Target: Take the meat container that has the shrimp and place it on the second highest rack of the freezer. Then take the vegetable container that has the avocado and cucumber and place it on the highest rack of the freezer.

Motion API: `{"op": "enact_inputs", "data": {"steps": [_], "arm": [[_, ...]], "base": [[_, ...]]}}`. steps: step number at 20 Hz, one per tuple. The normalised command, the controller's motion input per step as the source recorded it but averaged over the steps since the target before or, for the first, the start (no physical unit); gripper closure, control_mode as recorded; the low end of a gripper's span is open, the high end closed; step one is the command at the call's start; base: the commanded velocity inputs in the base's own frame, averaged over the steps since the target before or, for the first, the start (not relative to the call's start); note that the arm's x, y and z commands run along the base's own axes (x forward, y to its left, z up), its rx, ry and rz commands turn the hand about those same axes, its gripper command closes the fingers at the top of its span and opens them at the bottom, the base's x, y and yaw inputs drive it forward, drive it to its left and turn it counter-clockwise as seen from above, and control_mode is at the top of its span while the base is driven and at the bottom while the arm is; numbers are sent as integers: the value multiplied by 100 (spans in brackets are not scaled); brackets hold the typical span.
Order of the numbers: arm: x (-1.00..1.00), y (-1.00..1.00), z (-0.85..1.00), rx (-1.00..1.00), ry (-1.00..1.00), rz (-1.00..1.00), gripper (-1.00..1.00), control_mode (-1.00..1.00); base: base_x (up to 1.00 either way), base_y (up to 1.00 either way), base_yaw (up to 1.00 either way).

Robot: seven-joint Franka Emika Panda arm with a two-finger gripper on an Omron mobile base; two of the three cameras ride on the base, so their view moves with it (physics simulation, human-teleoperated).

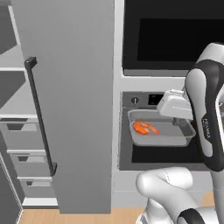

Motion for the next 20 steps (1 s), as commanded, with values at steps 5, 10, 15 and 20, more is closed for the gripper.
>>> {"op": "enact_inputs", "data": {"steps": [5,10,15,20], "arm": [[0,0,0,0,0,0,100,100],[0,0,0,0,0,0,100,100],[0,0,0,0,0,0,100,100],[0,0,0,0,0,0,100,100]], "base": [[-5,100,-2],[-3,100,-3],[0,92,0],[0,77,0]]}}
